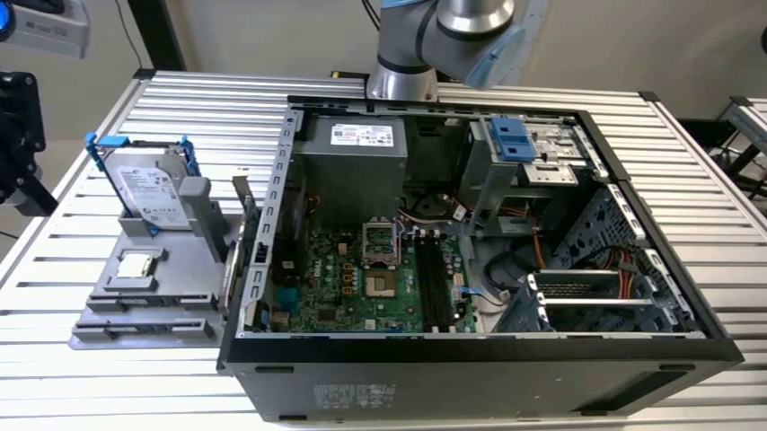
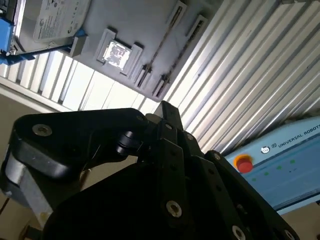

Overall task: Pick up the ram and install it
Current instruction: 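Pick up the ram and move it above insertion slot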

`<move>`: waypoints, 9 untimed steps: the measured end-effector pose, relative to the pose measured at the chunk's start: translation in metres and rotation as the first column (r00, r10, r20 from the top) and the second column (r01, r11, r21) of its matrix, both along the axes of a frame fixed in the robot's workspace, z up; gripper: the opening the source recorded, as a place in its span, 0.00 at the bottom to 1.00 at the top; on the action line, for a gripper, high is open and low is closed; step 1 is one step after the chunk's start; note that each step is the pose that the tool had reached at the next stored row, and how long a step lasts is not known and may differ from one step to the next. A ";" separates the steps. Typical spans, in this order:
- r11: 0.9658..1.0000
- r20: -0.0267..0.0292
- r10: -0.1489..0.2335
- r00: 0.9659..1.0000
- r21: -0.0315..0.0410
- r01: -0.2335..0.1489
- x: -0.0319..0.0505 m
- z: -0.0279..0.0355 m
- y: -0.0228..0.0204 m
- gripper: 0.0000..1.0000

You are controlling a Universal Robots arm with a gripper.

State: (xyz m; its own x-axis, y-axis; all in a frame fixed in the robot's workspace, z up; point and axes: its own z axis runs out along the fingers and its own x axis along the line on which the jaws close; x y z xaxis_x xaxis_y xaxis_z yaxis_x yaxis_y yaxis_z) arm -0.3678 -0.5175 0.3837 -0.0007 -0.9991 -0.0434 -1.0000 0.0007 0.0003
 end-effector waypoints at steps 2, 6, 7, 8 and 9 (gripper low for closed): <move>1.000 0.000 0.031 1.000 0.000 -0.031 0.0001 -0.0002 0.0005 0.00; 0.996 0.000 0.089 0.996 0.000 -0.089 0.0000 -0.0005 0.0022 0.00; 0.995 0.000 0.104 0.995 0.000 -0.104 0.0000 -0.0007 0.0026 0.00; 0.993 0.000 0.117 0.993 0.000 -0.117 0.0000 -0.0008 0.0031 0.00; 0.992 0.000 0.129 0.992 0.000 -0.129 0.0000 -0.0008 0.0037 0.00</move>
